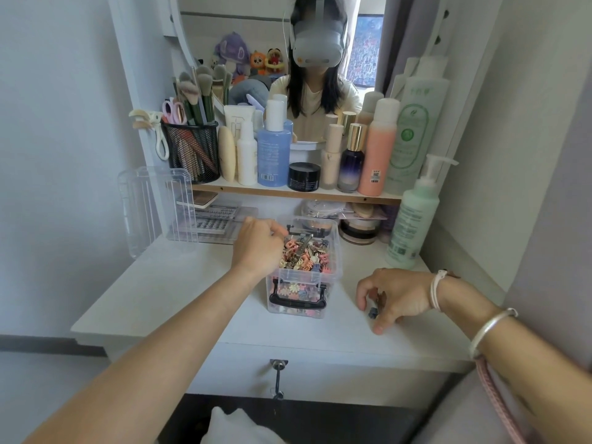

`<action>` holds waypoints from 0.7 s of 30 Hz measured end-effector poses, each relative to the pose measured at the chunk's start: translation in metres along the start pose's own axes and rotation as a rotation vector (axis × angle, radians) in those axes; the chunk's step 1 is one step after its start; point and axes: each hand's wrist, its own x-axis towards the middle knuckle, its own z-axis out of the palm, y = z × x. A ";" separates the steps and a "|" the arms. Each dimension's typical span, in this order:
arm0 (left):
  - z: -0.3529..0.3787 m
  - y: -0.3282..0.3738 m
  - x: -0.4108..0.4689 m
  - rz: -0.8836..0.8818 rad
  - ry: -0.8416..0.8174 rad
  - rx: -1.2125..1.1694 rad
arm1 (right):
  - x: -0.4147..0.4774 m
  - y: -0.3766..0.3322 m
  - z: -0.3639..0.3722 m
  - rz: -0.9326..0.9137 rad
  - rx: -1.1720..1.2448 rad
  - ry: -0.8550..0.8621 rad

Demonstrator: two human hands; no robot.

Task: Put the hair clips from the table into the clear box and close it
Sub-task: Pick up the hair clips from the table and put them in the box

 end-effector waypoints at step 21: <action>0.002 -0.002 0.001 0.012 0.009 -0.004 | -0.003 -0.027 -0.043 -0.299 0.575 0.519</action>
